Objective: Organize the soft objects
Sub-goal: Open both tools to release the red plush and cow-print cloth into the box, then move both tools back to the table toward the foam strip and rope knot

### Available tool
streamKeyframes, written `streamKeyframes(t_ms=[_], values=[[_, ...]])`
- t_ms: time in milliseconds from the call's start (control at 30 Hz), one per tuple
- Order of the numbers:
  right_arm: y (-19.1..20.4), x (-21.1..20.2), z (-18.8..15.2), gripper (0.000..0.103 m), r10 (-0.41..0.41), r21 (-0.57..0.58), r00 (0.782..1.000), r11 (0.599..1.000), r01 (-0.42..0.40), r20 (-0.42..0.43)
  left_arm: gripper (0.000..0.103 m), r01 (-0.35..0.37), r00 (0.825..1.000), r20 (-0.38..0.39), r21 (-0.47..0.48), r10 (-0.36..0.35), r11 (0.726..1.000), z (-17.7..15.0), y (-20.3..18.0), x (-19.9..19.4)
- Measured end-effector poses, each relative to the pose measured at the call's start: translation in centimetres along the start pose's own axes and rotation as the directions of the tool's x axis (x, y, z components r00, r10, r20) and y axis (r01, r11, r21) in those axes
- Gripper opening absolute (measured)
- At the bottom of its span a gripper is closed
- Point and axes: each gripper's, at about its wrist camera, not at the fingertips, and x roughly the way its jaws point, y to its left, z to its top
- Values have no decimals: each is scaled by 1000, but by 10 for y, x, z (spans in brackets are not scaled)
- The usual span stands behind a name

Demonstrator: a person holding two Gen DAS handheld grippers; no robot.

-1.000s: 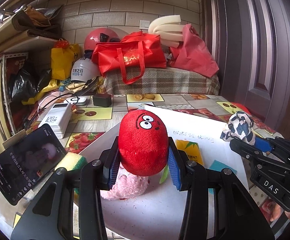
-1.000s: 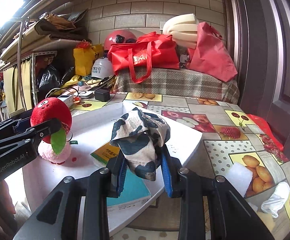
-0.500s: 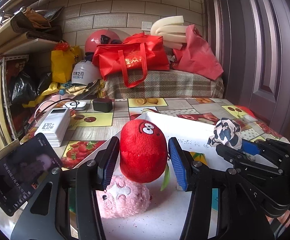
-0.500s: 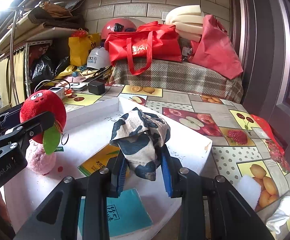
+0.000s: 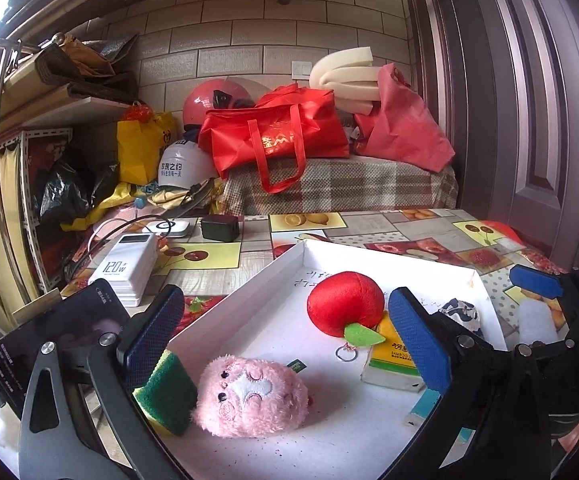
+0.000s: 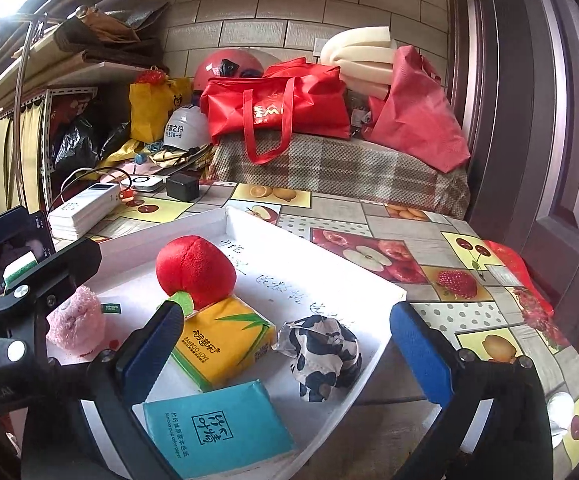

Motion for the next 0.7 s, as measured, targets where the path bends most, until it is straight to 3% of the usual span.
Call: streamKeyframes(t_ms=[233, 467, 700], values=[[2, -10, -3, 103, -95, 9, 995, 995, 95, 14, 103, -21, 1000, 8, -14, 21, 1000, 0, 2, -5], [12, -31, -10, 103, -106, -22, 993, 994, 107, 46, 103, -16, 1000, 6, -15, 16, 1000, -2, 0, -13], [-1, -51, -18, 103, -70, 69, 996, 995, 66, 63, 103, -9, 1000, 6, -30, 9, 999, -7, -1, -28]])
